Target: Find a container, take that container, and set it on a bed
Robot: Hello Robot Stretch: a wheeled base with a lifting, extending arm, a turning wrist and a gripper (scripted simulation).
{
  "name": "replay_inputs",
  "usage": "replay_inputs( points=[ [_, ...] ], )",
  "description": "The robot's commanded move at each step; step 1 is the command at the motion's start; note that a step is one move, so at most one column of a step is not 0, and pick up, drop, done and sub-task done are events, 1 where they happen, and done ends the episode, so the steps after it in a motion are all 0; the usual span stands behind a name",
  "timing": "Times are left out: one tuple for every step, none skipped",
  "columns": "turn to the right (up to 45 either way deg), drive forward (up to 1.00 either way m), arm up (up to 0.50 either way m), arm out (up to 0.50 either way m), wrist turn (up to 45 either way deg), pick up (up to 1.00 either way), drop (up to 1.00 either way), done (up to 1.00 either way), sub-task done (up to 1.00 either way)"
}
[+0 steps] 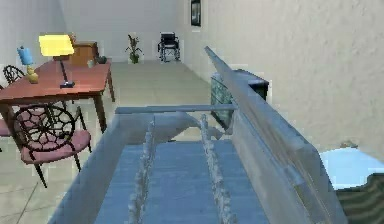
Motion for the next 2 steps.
replay_inputs(
  points=[
    [-45.0, 0.00, 0.00, 0.00, 0.0, 0.00, 0.00, 0.00, 0.00],
    [-36.0, 0.00, 0.00, 0.00, 0.0, 0.00, 0.00, 0.00, 0.00]
  ],
)
